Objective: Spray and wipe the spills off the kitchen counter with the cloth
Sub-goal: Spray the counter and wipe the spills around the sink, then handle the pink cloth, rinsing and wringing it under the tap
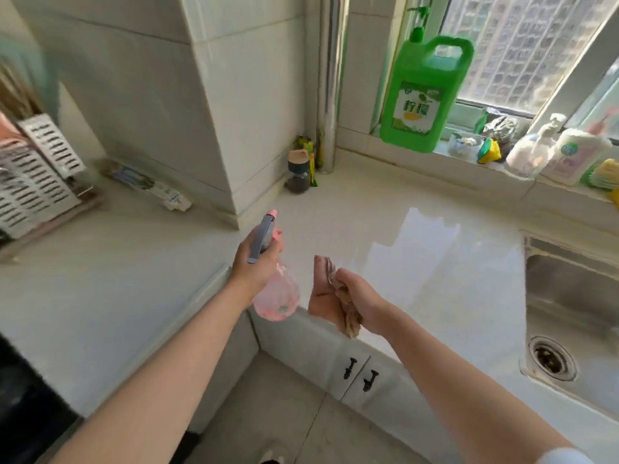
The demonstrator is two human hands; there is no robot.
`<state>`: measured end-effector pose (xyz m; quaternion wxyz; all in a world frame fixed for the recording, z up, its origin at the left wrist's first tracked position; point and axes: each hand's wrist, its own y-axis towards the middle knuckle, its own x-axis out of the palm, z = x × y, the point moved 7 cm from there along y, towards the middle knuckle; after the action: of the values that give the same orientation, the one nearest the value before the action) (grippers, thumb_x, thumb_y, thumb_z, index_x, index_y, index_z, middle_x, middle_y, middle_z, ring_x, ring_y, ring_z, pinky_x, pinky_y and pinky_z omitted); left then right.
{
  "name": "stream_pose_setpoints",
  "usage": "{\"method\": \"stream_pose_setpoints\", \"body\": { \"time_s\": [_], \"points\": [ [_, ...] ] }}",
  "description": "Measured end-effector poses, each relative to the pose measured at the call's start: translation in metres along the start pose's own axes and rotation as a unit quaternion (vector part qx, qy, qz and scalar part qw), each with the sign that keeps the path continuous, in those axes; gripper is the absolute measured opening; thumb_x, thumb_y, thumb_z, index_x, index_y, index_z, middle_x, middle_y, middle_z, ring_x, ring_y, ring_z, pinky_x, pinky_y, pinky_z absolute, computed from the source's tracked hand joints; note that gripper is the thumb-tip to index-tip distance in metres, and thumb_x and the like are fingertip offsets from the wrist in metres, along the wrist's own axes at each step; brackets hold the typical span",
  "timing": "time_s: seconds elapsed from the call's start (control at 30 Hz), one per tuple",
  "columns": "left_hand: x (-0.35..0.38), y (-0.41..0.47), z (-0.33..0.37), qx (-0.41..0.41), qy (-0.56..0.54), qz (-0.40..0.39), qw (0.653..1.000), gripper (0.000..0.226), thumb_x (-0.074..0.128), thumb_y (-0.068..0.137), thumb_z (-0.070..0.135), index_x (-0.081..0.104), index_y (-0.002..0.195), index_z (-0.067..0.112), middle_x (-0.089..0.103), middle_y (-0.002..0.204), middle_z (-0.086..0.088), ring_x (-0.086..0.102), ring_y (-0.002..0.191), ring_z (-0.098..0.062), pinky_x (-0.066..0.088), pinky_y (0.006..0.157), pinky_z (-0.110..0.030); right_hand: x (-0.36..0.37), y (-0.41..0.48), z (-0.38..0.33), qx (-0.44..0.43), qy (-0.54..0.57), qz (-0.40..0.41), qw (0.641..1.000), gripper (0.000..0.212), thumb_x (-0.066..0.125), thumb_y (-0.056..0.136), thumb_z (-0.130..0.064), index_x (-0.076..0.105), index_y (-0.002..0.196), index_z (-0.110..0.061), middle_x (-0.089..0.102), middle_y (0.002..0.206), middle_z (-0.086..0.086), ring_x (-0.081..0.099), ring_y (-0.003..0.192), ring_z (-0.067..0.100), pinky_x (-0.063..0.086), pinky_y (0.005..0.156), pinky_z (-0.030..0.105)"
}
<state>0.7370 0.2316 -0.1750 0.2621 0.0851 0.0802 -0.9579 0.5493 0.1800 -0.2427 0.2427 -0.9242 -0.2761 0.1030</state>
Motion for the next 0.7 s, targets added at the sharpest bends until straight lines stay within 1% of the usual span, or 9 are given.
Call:
{"method": "stream_pose_setpoints", "body": {
  "time_s": [0.07,0.13,0.2,0.3,0.4,0.47,0.53,0.6,0.7],
  "points": [
    [-0.037,-0.011,-0.002,0.001,0.015,0.044,0.999,0.004,0.056,0.096,0.023,0.057,0.096,0.019,0.049,0.074,0.004,0.053,0.062,-0.006,0.043,0.056,-0.015,0.043,0.006,-0.02,-0.03,-0.001,-0.033,0.999,0.018,0.047,0.08,-0.026,0.043,0.065,-0.016,0.043,0.065,0.002,0.043,0.068,0.019,0.035,0.064,0.032],
    [-0.081,-0.026,-0.006,-0.009,0.014,0.102,0.995,0.002,0.056,0.096,0.024,0.055,0.098,0.024,0.052,0.074,0.003,0.053,0.058,-0.006,0.043,0.054,-0.014,0.092,0.01,-0.037,-0.064,0.001,-0.088,0.994,0.013,0.052,0.069,-0.027,0.049,0.072,-0.015,0.047,0.069,0.003,0.046,0.069,0.018,0.037,0.065,0.031],
    [-0.128,-0.043,-0.012,-0.029,0.0,0.163,0.986,0.013,0.059,0.094,0.022,0.056,0.105,0.027,0.057,0.078,0.003,0.057,0.058,-0.007,0.046,0.059,-0.02,0.146,0.008,-0.048,-0.089,-0.021,-0.159,0.983,0.026,0.059,0.068,-0.031,0.058,0.089,-0.014,0.06,0.079,0.003,0.057,0.075,0.017,0.046,0.068,0.031],
    [-0.188,-0.069,-0.023,-0.054,0.008,0.238,0.97,0.026,0.064,0.089,0.021,0.057,0.114,0.024,0.062,0.089,0.001,0.062,0.067,-0.011,0.048,0.061,-0.023,0.222,-0.002,-0.057,-0.125,-0.095,-0.231,0.96,0.043,0.078,0.074,-0.031,0.057,0.108,-0.015,0.068,0.095,0.004,0.066,0.082,0.017,0.056,0.073,0.032],
    [-0.236,-0.092,-0.033,-0.068,0.026,0.29,0.954,0.031,0.064,0.09,0.021,0.054,0.119,0.022,0.059,0.093,0.0,0.062,0.08,-0.018,0.047,0.063,-0.025,0.287,-0.011,-0.063,-0.157,-0.166,-0.26,0.938,0.044,0.085,0.07,-0.023,0.055,0.103,-0.021,0.065,0.089,-0.001,0.065,0.07,0.01,0.057,0.06,0.027],
    [-0.265,-0.108,-0.048,-0.087,0.025,0.319,0.943,0.033,0.064,0.09,0.022,0.051,0.12,0.023,0.056,0.092,-0.001,0.06,0.085,-0.02,0.048,0.07,-0.028,0.331,-0.017,-0.064,-0.191,-0.23,-0.277,0.913,0.046,0.085,0.068,-0.025,0.054,0.102,-0.023,0.062,0.088,-0.004,0.064,0.07,0.008,0.055,0.054,0.023],
    [-0.289,-0.118,-0.062,-0.099,0.019,0.338,0.936,0.038,0.065,0.089,0.022,0.049,0.123,0.026,0.055,0.095,-0.004,0.06,0.093,-0.025,0.053,0.08,-0.037,0.369,-0.023,-0.066,-0.244,-0.311,-0.276,0.876,0.056,0.083,0.067,-0.036,0.052,0.113,-0.024,0.061,0.095,-0.005,0.064,0.081,0.012,0.058,0.063,0.028],
    [-0.31,-0.127,-0.074,-0.113,0.016,0.353,0.929,0.042,0.064,0.09,0.021,0.046,0.127,0.029,0.057,0.102,-0.009,0.06,0.099,-0.029,0.054,0.088,-0.044,0.399,-0.024,-0.063,-0.253,-0.342,-0.285,0.859,0.064,0.081,0.066,-0.04,0.051,0.12,-0.023,0.062,0.102,-0.002,0.065,0.088,0.018,0.059,0.073,0.04],
    [-0.338,-0.139,-0.09,-0.121,-0.002,0.366,0.923,0.049,0.06,0.095,0.019,0.039,0.138,0.03,0.056,0.114,-0.008,0.057,0.105,-0.025,0.045,0.082,-0.035,0.438,-0.023,-0.054,-0.237,-0.353,-0.314,0.849,0.064,0.081,0.068,-0.037,0.051,0.123,-0.023,0.062,0.105,0.0,0.065,0.091,0.022,0.06,0.075,0.043]
  ]
}}
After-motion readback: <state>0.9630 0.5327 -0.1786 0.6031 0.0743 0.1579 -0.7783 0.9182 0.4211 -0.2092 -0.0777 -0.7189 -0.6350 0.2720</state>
